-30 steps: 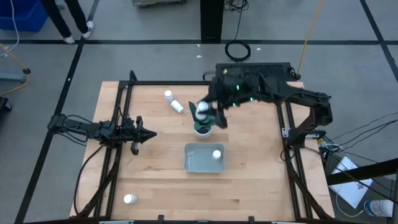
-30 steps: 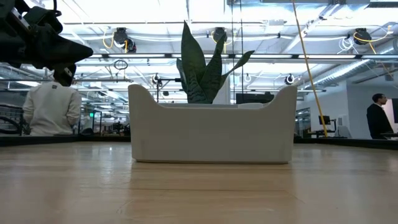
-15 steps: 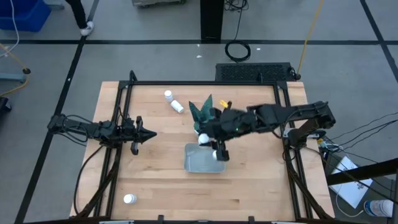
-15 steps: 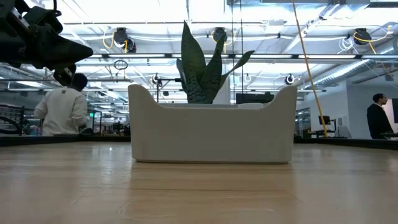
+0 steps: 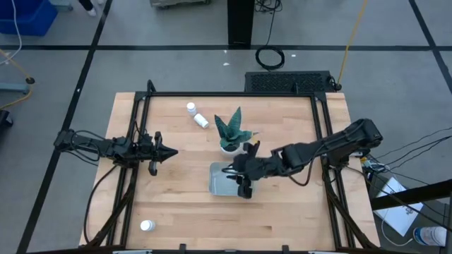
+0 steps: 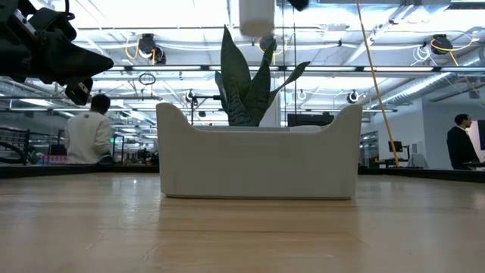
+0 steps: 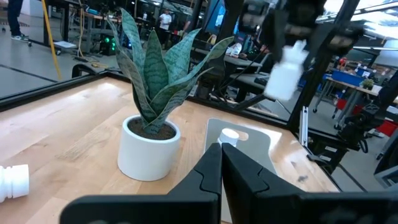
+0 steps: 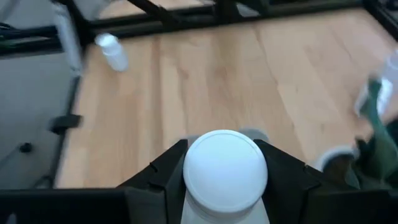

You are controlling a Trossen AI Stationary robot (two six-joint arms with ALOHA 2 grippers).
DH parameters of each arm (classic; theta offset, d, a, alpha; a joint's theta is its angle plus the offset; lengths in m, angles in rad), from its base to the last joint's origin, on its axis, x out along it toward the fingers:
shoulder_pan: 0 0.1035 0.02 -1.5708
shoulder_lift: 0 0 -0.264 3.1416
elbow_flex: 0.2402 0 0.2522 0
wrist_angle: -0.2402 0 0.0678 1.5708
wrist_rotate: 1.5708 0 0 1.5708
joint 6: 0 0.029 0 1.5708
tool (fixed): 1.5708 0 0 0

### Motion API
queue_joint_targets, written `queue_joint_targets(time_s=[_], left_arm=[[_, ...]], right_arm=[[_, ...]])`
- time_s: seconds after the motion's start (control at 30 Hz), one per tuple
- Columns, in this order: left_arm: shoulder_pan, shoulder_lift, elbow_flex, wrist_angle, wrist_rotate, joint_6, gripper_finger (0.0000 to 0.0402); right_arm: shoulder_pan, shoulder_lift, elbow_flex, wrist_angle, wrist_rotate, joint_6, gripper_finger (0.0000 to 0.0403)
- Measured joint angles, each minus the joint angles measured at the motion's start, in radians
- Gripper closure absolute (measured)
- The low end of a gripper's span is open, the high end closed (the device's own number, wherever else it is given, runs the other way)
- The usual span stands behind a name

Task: Pick and place pill bottles into a basket
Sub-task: Put the white pill bottle into the gray bin

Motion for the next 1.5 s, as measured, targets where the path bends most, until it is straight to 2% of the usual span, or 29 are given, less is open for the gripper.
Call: queue_joint_targets(time_s=[0.17,0.47,0.67,0.83,1.1,1.5], left_arm=[[0.000,0.000,0.000,0.000,0.000,0.000,0.0389],[0.000,0.000,0.000,0.000,0.000,0.000,0.0389],[0.000,0.000,0.000,0.000,0.000,0.000,0.0389],[0.000,0.000,0.000,0.000,0.000,0.000,0.0389],[0.000,0.000,0.000,0.000,0.000,0.000,0.0389],[0.000,0.000,0.000,0.000,0.000,0.000,0.0389]], right_arm=[[0.012,0.001,-0.110,0.062,0.039,0.067,0.0249],[0.027,0.000,-0.280,0.195,0.039,0.107,0.0252],[0.050,0.000,-0.383,0.314,0.033,0.092,0.0248],[0.053,0.000,-0.466,0.401,-0.012,0.125,0.0253],[0.051,0.000,-0.525,0.414,-0.016,0.111,0.0250],[0.050,0.000,-0.618,0.583,-0.016,0.073,0.0248]])
